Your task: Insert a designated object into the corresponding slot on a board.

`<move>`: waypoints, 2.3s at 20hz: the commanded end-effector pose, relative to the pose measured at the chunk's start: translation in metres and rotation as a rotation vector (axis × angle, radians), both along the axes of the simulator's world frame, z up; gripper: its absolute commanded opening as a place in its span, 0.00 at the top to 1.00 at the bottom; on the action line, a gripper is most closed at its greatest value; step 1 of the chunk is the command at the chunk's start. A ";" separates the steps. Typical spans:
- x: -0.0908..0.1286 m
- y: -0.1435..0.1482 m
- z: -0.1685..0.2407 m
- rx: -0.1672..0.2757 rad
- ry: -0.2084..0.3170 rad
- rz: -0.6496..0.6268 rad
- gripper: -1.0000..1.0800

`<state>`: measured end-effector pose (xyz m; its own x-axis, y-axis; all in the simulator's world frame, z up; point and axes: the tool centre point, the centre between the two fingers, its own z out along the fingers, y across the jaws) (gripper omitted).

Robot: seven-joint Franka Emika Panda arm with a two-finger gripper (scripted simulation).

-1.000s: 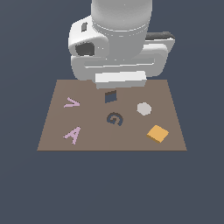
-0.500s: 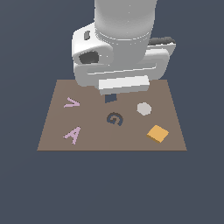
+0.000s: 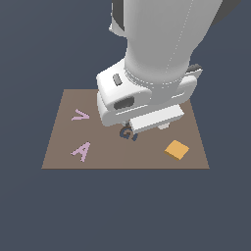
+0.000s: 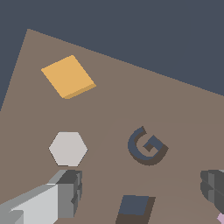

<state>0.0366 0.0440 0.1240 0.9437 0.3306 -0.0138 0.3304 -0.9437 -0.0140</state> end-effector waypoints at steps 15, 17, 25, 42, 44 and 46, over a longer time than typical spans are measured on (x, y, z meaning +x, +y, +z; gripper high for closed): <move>0.057 0.088 -0.063 -0.002 -0.017 0.542 0.04; 0.059 0.095 -0.067 -0.002 -0.018 0.579 0.04; 0.062 0.107 -0.074 -0.003 -0.020 0.645 0.04; 0.061 0.108 -0.094 -0.003 -0.020 0.645 1.00; 0.061 0.108 -0.094 -0.003 -0.020 0.645 1.00; 0.061 0.108 -0.094 -0.003 -0.020 0.645 1.00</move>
